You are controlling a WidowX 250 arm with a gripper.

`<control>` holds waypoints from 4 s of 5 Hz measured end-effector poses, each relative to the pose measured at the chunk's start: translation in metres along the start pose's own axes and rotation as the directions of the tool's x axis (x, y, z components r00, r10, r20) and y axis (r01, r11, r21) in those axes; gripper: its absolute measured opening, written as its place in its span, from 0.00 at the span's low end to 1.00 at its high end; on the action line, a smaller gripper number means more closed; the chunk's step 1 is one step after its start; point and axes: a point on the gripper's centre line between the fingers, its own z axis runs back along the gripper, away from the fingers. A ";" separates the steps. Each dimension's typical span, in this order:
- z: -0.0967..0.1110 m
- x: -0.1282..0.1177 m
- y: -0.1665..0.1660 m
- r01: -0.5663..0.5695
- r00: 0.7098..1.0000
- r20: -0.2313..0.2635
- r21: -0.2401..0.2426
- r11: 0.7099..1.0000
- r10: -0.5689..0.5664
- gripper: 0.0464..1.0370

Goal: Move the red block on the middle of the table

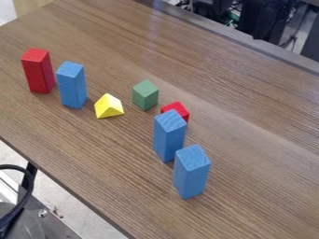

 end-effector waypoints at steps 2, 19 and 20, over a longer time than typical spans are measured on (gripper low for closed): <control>-0.010 -0.006 0.033 -0.121 0.990 -0.072 0.029 0.992 0.123 0.96; -0.070 -0.185 0.235 -0.463 0.805 -0.316 0.197 0.864 0.503 0.51; -0.067 -0.179 0.234 -0.484 0.797 -0.312 0.180 0.856 0.517 0.51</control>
